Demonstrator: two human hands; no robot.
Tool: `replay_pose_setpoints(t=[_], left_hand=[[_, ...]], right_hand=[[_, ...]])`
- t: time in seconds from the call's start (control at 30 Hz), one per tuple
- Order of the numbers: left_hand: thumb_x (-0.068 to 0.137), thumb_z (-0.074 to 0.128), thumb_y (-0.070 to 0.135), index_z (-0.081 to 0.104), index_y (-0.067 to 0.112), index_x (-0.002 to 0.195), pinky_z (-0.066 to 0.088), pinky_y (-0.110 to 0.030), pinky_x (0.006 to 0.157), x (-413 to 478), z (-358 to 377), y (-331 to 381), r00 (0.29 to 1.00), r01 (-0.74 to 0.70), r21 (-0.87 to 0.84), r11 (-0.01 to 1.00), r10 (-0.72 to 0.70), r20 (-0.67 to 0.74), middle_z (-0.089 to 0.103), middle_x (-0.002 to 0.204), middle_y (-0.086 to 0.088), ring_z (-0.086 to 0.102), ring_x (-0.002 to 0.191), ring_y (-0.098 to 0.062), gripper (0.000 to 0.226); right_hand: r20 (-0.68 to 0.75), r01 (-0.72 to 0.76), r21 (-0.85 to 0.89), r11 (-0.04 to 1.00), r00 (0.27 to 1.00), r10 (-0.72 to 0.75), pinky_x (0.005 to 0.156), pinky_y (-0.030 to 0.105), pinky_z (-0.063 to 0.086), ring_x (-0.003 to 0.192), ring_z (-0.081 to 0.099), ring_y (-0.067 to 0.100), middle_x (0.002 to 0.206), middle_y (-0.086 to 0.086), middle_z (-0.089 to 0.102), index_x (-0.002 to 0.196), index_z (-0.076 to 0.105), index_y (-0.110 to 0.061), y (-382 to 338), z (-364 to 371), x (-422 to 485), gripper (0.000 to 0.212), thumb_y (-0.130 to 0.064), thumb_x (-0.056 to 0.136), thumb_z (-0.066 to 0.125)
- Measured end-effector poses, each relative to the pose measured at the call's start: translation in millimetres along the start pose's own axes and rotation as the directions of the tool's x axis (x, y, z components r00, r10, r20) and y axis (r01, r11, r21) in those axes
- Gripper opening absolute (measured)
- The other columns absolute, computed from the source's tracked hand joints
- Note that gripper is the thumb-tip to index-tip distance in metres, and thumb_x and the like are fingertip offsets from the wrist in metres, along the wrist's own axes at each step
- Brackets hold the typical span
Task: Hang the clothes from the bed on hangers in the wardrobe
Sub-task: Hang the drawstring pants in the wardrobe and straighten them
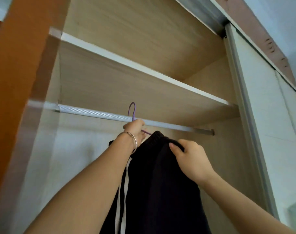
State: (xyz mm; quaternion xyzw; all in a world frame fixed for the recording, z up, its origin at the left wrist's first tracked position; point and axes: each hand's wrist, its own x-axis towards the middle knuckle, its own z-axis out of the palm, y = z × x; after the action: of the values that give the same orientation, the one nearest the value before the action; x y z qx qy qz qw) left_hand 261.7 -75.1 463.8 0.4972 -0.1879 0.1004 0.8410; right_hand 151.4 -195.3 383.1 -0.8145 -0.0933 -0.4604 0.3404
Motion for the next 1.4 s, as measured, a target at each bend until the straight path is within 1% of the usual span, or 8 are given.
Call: replay_pose_setpoints(t=[0.27,0.47,0.63,0.8,0.97,1.07,1.2,1.4], left_hand=[[0.087,0.038,-0.001,0.047,0.008,0.076,0.041,-0.026,0.057,30.5,-29.5,20.5,0.979,-0.038,0.338,0.940,0.102,-0.175,0.047,0.068,-0.006,0.050,0.062,-0.018,0.016],[0.087,0.046,0.005,0.057,0.010,0.103,0.047,-0.030,0.072,43.3,-68.6,28.8,0.945,0.015,0.497,0.867,0.149,-0.289,0.058,0.086,-0.005,0.056,0.072,-0.020,0.019],[0.083,0.053,0.007,0.058,0.008,0.074,0.042,-0.028,0.061,38.2,-104.0,26.3,0.919,0.041,0.611,0.790,0.210,-0.334,0.052,0.072,-0.005,0.050,0.065,-0.021,0.010],[0.076,0.058,0.014,0.060,0.010,0.061,0.049,-0.036,0.068,17.7,-131.6,-1.5,0.907,-0.033,0.524,0.851,0.246,-0.343,0.059,0.065,-0.009,0.055,0.060,-0.023,0.016],[0.088,0.053,0.030,0.065,0.035,0.097,0.050,-0.028,0.083,-35.9,-161.2,-56.2,0.922,-0.211,0.408,0.888,0.319,-0.218,0.068,0.102,0.005,0.062,0.093,-0.012,0.015],[0.093,0.048,0.031,0.053,0.034,0.125,0.043,-0.028,0.102,-87.2,-187.7,-114.9,0.916,-0.145,0.517,0.844,0.312,-0.253,0.057,0.129,0.008,0.054,0.118,-0.008,0.033],[0.094,0.046,0.015,0.056,0.032,0.114,0.046,-0.010,0.090,-161.6,-232.9,-218.2,0.941,0.093,0.600,0.795,0.127,-0.315,0.063,0.109,0.018,0.059,0.101,0.010,0.028],[0.085,0.045,0.007,0.017,0.034,0.142,0.026,-0.011,0.106,-258.1,-280.7,-338.6,0.863,0.488,0.776,0.399,-0.355,-0.360,0.025,0.138,0.019,0.030,0.126,0.004,0.069]], right_hand=[[0.059,0.103,0.170,0.980,0.992,-0.114,0.063,0.029,0.038,0.080,0.059,0.031,0.080,0.009,0.062,0.063,0.042,-0.018,3.0,63.9,62.6,0.034,-0.030,0.095,0.042],[0.175,0.071,0.283,0.956,0.977,-0.124,0.065,0.030,0.038,0.081,0.055,0.031,0.083,0.008,0.060,0.069,0.044,-0.011,-17.7,103.5,75.5,0.031,-0.028,0.094,0.038],[0.317,-0.050,0.495,0.867,0.940,-0.127,0.049,0.026,0.033,0.060,0.048,0.015,0.067,-0.002,0.049,0.066,0.044,-0.014,-25.4,122.4,52.3,0.028,-0.026,0.091,0.041],[0.422,-0.194,0.732,0.653,0.882,-0.211,0.067,0.021,0.051,0.081,0.063,0.008,0.091,-0.006,0.062,0.095,0.050,-0.030,-17.8,143.0,2.7,0.011,-0.029,0.086,0.056],[0.382,-0.199,0.791,0.579,0.899,-0.213,0.073,0.002,0.048,0.100,0.058,-0.008,0.111,-0.022,0.056,0.116,0.043,-0.038,20.6,181.3,-54.1,0.040,-0.026,0.083,0.064],[0.583,-0.464,0.716,0.522,0.809,-0.081,0.078,0.011,0.051,0.101,0.061,-0.001,0.110,-0.019,0.063,0.121,0.050,-0.035,54.4,207.9,-98.1,0.040,-0.032,0.083,0.064],[0.809,-0.688,0.433,0.582,0.581,0.084,0.078,0.021,0.055,0.089,0.069,0.010,0.097,-0.005,0.073,0.098,0.067,-0.027,104.0,240.8,-166.6,0.014,-0.029,0.085,0.063],[0.918,-0.748,0.050,0.662,0.295,0.263,0.082,0.030,0.055,0.090,0.067,0.017,0.101,0.005,0.071,0.099,0.067,-0.014,155.5,262.6,-250.4,0.021,-0.028,0.084,0.064]])
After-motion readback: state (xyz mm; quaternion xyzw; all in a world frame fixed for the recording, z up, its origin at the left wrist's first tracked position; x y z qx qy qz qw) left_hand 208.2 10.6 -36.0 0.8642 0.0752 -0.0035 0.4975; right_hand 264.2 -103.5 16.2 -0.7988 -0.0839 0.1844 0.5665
